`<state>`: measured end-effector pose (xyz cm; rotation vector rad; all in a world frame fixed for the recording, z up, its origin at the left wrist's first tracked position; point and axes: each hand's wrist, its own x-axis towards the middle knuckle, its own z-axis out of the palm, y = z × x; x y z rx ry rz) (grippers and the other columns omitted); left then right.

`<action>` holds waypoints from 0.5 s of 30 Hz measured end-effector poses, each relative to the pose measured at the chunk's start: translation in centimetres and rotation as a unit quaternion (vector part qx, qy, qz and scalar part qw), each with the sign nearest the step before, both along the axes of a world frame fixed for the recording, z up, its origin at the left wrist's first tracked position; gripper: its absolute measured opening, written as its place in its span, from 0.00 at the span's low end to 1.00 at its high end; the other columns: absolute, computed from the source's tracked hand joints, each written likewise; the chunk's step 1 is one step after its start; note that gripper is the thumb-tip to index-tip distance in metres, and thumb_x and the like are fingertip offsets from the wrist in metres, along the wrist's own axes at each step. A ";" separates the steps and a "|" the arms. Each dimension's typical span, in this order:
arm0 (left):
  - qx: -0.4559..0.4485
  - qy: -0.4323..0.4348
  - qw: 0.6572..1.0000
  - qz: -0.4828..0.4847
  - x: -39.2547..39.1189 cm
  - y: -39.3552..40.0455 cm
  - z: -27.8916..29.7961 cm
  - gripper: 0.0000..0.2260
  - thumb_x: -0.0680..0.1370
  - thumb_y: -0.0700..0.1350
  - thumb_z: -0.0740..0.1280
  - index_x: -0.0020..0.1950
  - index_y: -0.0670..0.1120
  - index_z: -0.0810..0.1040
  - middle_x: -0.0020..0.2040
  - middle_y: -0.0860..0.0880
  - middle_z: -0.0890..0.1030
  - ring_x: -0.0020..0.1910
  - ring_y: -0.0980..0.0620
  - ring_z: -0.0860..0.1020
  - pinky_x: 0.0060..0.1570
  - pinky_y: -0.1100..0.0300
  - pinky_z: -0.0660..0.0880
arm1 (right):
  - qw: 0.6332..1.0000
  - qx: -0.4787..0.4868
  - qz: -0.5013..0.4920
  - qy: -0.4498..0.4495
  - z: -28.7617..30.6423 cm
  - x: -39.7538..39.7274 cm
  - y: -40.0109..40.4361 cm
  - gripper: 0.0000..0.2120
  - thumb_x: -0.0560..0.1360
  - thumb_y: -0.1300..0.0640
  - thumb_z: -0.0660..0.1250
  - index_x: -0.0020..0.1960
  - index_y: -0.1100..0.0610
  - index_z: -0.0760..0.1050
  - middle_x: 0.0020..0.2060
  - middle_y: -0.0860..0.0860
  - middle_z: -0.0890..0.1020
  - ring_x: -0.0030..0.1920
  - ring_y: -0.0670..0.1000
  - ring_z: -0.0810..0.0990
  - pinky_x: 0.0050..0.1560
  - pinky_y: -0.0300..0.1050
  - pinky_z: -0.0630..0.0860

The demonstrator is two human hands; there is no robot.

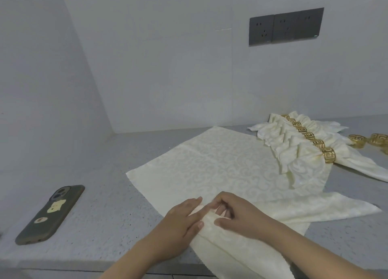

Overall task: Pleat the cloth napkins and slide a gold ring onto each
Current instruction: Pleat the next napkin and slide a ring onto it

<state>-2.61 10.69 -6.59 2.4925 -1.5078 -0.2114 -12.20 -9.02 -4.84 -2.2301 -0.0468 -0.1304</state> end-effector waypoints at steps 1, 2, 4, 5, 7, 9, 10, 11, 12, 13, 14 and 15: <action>0.011 0.001 1.000 0.000 0.2 0.0 0.2 0.28 0.73 0.66 0.34 0.74 0.66 0.47 0.77 0.61 0.46 0.75 0.63 0.43 0.73 0.61 0.43 | 1.000 0.000 0.009 -0.005 -0.2 -0.1 0.0 0.12 0.73 0.59 0.69 0.55 0.51 0.74 0.47 0.42 0.75 0.43 0.34 0.74 0.44 0.29 0.69; 0.023 0.001 1.000 0.001 0.4 -0.1 0.5 0.29 0.73 0.66 0.35 0.74 0.66 0.48 0.77 0.60 0.47 0.75 0.61 0.44 0.73 0.61 0.44 | 1.000 -0.011 0.016 -0.011 -0.3 0.0 0.1 0.13 0.74 0.59 0.68 0.57 0.50 0.73 0.48 0.42 0.74 0.46 0.36 0.74 0.46 0.30 0.69; 0.054 -0.012 0.998 0.000 0.6 -0.4 1.2 0.25 0.77 0.65 0.39 0.75 0.65 0.49 0.78 0.57 0.49 0.76 0.58 0.46 0.74 0.59 0.44 | 0.998 -0.055 0.028 -0.022 -0.4 0.1 0.4 0.14 0.75 0.59 0.67 0.59 0.49 0.72 0.49 0.42 0.72 0.49 0.39 0.72 0.51 0.32 0.70; 0.076 -0.023 0.997 -0.003 0.6 -0.6 1.5 0.22 0.80 0.61 0.43 0.75 0.64 0.49 0.78 0.56 0.49 0.76 0.57 0.47 0.74 0.58 0.45 | 0.996 -0.085 0.033 -0.021 -0.4 0.0 0.6 0.14 0.75 0.58 0.66 0.59 0.49 0.71 0.49 0.42 0.70 0.49 0.40 0.71 0.53 0.34 0.70; 0.123 -0.045 0.991 -0.005 0.6 -1.1 2.1 0.21 0.83 0.56 0.48 0.76 0.62 0.50 0.78 0.55 0.49 0.76 0.55 0.47 0.74 0.56 0.47 | 0.990 -0.138 0.039 -0.006 0.3 0.2 0.5 0.18 0.74 0.55 0.68 0.62 0.49 0.70 0.52 0.43 0.69 0.52 0.40 0.68 0.57 0.36 0.68; 0.165 -0.062 0.984 -0.004 0.7 -1.5 2.8 0.22 0.83 0.55 0.49 0.77 0.60 0.50 0.79 0.54 0.49 0.76 0.53 0.48 0.73 0.54 0.47 | 0.986 -0.158 0.023 0.040 1.6 0.5 -0.1 0.22 0.72 0.50 0.71 0.63 0.49 0.69 0.56 0.46 0.69 0.58 0.44 0.68 0.60 0.39 0.67; 0.179 -0.068 0.981 -0.007 0.5 -1.8 3.0 0.22 0.83 0.55 0.49 0.77 0.60 0.50 0.79 0.53 0.49 0.76 0.52 0.48 0.72 0.53 0.47 | 0.983 -0.171 0.004 0.066 2.3 0.5 -0.6 0.22 0.72 0.47 0.70 0.64 0.49 0.70 0.57 0.47 0.70 0.59 0.46 0.68 0.61 0.41 0.67; 0.187 -0.072 0.980 -0.009 0.5 -1.9 3.3 0.22 0.83 0.55 0.49 0.77 0.59 0.50 0.79 0.53 0.49 0.76 0.51 0.49 0.72 0.53 0.48 | 0.977 -0.195 -0.020 0.086 2.9 0.7 -1.2 0.20 0.73 0.46 0.68 0.63 0.49 0.71 0.58 0.47 0.72 0.60 0.47 0.68 0.61 0.42 0.67; 0.194 -0.073 0.978 -0.010 0.5 -2.0 3.4 0.22 0.83 0.55 0.49 0.77 0.59 0.50 0.79 0.53 0.49 0.76 0.51 0.49 0.72 0.52 0.48 | 0.967 -0.225 -0.043 0.108 3.5 0.8 -1.8 0.19 0.74 0.45 0.67 0.62 0.49 0.72 0.57 0.48 0.73 0.60 0.48 0.70 0.60 0.43 0.68; 0.197 -0.073 0.978 -0.010 0.4 -2.1 3.6 0.22 0.83 0.55 0.50 0.77 0.59 0.50 0.79 0.53 0.50 0.76 0.51 0.49 0.72 0.52 0.48 | 0.955 -0.256 -0.060 0.136 4.1 0.9 -2.5 0.17 0.74 0.45 0.66 0.60 0.50 0.73 0.56 0.48 0.75 0.59 0.49 0.72 0.59 0.44 0.70; 0.198 -0.072 0.977 -0.010 0.5 -2.1 3.7 0.22 0.83 0.56 0.50 0.77 0.59 0.51 0.79 0.53 0.50 0.76 0.51 0.49 0.72 0.52 0.48 | 0.940 -0.285 -0.063 0.175 4.7 1.0 -3.1 0.16 0.74 0.46 0.66 0.58 0.52 0.75 0.55 0.48 0.77 0.56 0.50 0.75 0.56 0.44 0.72; 0.198 -0.070 0.978 -0.009 0.4 -2.2 3.9 0.22 0.83 0.56 0.50 0.77 0.59 0.51 0.79 0.53 0.51 0.76 0.51 0.50 0.72 0.52 0.48 | 0.924 -0.311 -0.057 0.215 5.1 1.1 -3.7 0.16 0.74 0.46 0.67 0.55 0.55 0.76 0.52 0.49 0.79 0.53 0.51 0.77 0.52 0.44 0.73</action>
